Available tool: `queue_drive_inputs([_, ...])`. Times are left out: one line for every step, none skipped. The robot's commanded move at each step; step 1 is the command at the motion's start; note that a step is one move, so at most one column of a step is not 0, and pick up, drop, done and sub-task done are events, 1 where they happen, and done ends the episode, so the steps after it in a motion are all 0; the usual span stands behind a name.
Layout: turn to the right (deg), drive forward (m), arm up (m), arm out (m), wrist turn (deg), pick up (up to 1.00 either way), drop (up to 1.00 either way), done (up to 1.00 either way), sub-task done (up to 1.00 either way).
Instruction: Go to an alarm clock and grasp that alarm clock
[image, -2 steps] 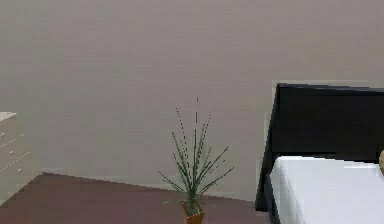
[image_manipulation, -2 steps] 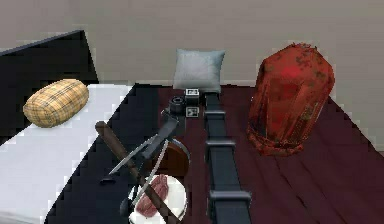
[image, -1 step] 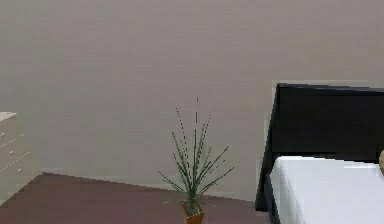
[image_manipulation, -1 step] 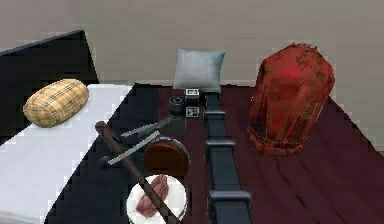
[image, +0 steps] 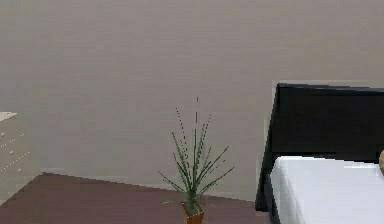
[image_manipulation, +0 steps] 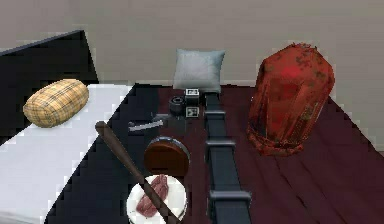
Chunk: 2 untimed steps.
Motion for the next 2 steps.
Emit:
queue_drive_inputs([0.0, 0.00, 0.00, 0.00, 45.0, 0.00, 0.00, 0.00, 0.00])
queue_drive_inputs([0.0, 0.00, 0.00, 0.00, 3.0, 0.00, 0.00, 0.00, 0.00])
